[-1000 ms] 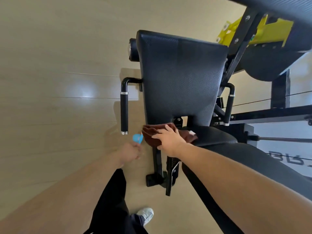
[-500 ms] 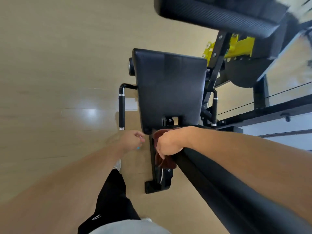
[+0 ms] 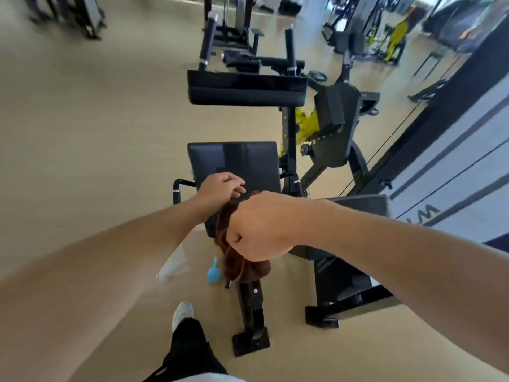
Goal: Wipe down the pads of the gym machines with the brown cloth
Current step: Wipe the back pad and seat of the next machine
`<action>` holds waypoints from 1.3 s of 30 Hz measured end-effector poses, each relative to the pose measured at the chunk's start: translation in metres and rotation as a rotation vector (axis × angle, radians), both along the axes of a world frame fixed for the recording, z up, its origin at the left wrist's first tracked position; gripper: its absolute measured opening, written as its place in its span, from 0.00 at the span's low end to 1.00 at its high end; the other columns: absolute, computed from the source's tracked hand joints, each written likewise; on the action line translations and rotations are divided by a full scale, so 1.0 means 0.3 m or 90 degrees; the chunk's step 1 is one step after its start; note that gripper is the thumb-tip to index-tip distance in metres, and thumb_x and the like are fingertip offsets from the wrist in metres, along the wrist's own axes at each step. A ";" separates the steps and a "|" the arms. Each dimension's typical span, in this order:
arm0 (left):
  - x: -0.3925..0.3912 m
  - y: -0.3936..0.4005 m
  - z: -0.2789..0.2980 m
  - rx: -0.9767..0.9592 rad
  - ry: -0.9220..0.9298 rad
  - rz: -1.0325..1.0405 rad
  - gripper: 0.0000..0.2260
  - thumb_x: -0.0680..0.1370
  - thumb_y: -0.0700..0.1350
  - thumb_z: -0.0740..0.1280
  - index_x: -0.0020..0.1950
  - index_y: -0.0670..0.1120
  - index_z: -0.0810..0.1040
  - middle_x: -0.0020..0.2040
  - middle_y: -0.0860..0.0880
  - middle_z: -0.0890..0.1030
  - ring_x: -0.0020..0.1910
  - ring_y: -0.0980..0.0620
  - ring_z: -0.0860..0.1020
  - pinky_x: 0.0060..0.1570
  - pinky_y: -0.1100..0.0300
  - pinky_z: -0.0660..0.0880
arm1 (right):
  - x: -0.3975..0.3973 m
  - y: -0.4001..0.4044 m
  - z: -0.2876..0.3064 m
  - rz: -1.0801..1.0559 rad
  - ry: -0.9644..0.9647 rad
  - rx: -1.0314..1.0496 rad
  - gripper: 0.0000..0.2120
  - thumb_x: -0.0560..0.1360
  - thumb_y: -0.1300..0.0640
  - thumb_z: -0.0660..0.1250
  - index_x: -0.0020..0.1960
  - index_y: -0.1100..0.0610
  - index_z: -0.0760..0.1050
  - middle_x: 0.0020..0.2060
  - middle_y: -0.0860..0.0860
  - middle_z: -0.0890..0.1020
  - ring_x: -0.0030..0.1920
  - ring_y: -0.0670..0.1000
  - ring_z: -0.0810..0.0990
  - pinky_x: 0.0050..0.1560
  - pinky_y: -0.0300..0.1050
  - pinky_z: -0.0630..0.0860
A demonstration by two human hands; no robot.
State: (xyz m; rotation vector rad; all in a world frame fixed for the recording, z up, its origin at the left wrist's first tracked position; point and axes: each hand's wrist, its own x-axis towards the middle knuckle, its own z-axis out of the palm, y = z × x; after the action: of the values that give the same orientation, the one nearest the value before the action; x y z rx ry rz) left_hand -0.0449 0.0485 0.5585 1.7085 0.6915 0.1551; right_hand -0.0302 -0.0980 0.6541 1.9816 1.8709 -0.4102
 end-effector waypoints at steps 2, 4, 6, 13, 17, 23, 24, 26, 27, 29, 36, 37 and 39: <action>-0.021 -0.079 0.091 0.045 -0.052 -0.011 0.13 0.83 0.44 0.61 0.53 0.41 0.83 0.47 0.45 0.86 0.43 0.53 0.81 0.38 0.69 0.74 | -0.023 -0.103 0.042 0.044 -0.002 0.096 0.13 0.77 0.52 0.57 0.39 0.50 0.76 0.39 0.44 0.81 0.42 0.51 0.78 0.40 0.42 0.71; -0.037 -0.131 0.173 0.055 -0.090 -0.020 0.16 0.83 0.45 0.59 0.52 0.39 0.84 0.46 0.43 0.85 0.42 0.53 0.81 0.36 0.73 0.74 | -0.005 -0.204 0.061 0.097 0.038 0.207 0.13 0.75 0.55 0.56 0.36 0.48 0.76 0.47 0.41 0.85 0.57 0.50 0.80 0.64 0.48 0.72; -0.047 -0.182 0.236 0.047 -0.115 -0.035 0.19 0.84 0.48 0.57 0.50 0.39 0.84 0.45 0.44 0.86 0.43 0.51 0.82 0.44 0.64 0.76 | 0.049 -0.315 0.032 0.144 0.060 0.330 0.10 0.75 0.60 0.63 0.39 0.49 0.79 0.59 0.42 0.84 0.71 0.48 0.74 0.74 0.51 0.66; 0.015 -0.364 0.283 0.316 -0.085 -0.351 0.21 0.76 0.69 0.57 0.57 0.57 0.78 0.49 0.59 0.82 0.49 0.59 0.79 0.54 0.59 0.74 | 0.275 -0.594 -0.013 -0.117 0.055 0.611 0.09 0.72 0.60 0.66 0.35 0.49 0.76 0.58 0.42 0.83 0.71 0.50 0.74 0.72 0.54 0.69; 0.111 -0.381 0.312 0.341 0.022 -0.471 0.19 0.78 0.65 0.60 0.63 0.57 0.76 0.55 0.56 0.80 0.53 0.55 0.78 0.57 0.55 0.74 | 0.210 -0.623 -0.016 -0.430 0.203 0.659 0.13 0.73 0.62 0.57 0.45 0.47 0.76 0.53 0.26 0.78 0.66 0.40 0.73 0.69 0.60 0.69; 0.205 -0.336 0.366 0.191 0.182 -0.525 0.20 0.83 0.61 0.51 0.58 0.55 0.79 0.57 0.54 0.80 0.58 0.53 0.77 0.70 0.50 0.63 | 0.109 -0.487 -0.031 -0.574 0.003 0.565 0.29 0.75 0.35 0.61 0.74 0.42 0.63 0.68 0.39 0.69 0.70 0.44 0.65 0.76 0.50 0.62; 0.215 -0.329 0.361 0.164 0.191 -0.520 0.19 0.84 0.60 0.51 0.59 0.55 0.79 0.59 0.53 0.80 0.60 0.52 0.76 0.71 0.48 0.63 | 0.125 -0.485 -0.037 -0.555 -0.015 0.549 0.32 0.75 0.33 0.61 0.76 0.43 0.62 0.72 0.41 0.67 0.73 0.45 0.62 0.76 0.50 0.59; 0.240 -0.321 0.354 0.179 0.203 -0.559 0.17 0.85 0.55 0.53 0.68 0.56 0.76 0.67 0.52 0.76 0.68 0.51 0.72 0.74 0.49 0.60 | 0.167 -0.508 -0.054 -0.511 -0.005 0.574 0.31 0.75 0.32 0.61 0.73 0.44 0.67 0.72 0.42 0.69 0.75 0.45 0.61 0.77 0.47 0.57; 0.254 -0.321 0.355 0.199 0.211 -0.575 0.17 0.85 0.54 0.54 0.71 0.56 0.73 0.70 0.52 0.74 0.71 0.50 0.69 0.74 0.50 0.59 | 0.183 -0.530 -0.069 -0.489 0.021 0.603 0.28 0.75 0.33 0.62 0.70 0.45 0.72 0.70 0.42 0.73 0.74 0.44 0.63 0.76 0.46 0.58; 0.277 -0.324 0.358 0.217 0.228 -0.590 0.17 0.84 0.52 0.56 0.73 0.56 0.72 0.72 0.52 0.72 0.71 0.51 0.68 0.71 0.55 0.58 | 0.210 -0.582 -0.117 -0.407 0.072 0.709 0.19 0.77 0.39 0.66 0.60 0.51 0.80 0.62 0.45 0.81 0.71 0.45 0.71 0.75 0.50 0.66; 0.259 -0.372 0.377 0.174 0.291 -0.573 0.26 0.72 0.68 0.67 0.67 0.59 0.77 0.62 0.58 0.80 0.63 0.54 0.77 0.70 0.54 0.65 | 0.183 -0.767 -0.211 -0.152 0.112 0.863 0.22 0.79 0.44 0.65 0.35 0.58 0.82 0.39 0.51 0.83 0.41 0.55 0.82 0.47 0.56 0.75; 0.247 -0.393 0.380 0.185 0.292 -0.559 0.26 0.71 0.67 0.70 0.66 0.60 0.76 0.59 0.58 0.82 0.59 0.55 0.79 0.66 0.56 0.70 | 0.189 -0.772 -0.186 -0.181 0.145 0.882 0.21 0.81 0.46 0.62 0.37 0.58 0.81 0.40 0.51 0.82 0.42 0.55 0.81 0.47 0.57 0.74; 0.222 -0.420 0.374 0.216 0.284 -0.522 0.28 0.67 0.67 0.74 0.65 0.63 0.75 0.55 0.59 0.83 0.53 0.56 0.83 0.57 0.57 0.79 | 0.228 -0.747 -0.135 -0.268 0.154 0.869 0.11 0.82 0.51 0.61 0.49 0.55 0.79 0.48 0.52 0.82 0.51 0.53 0.80 0.57 0.55 0.75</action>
State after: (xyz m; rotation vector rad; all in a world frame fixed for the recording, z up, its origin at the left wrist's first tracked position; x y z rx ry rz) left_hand 0.0217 -0.0774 0.6707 2.2520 0.2311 -0.7357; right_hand 0.0382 -0.3221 0.6135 3.2856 2.0531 0.8277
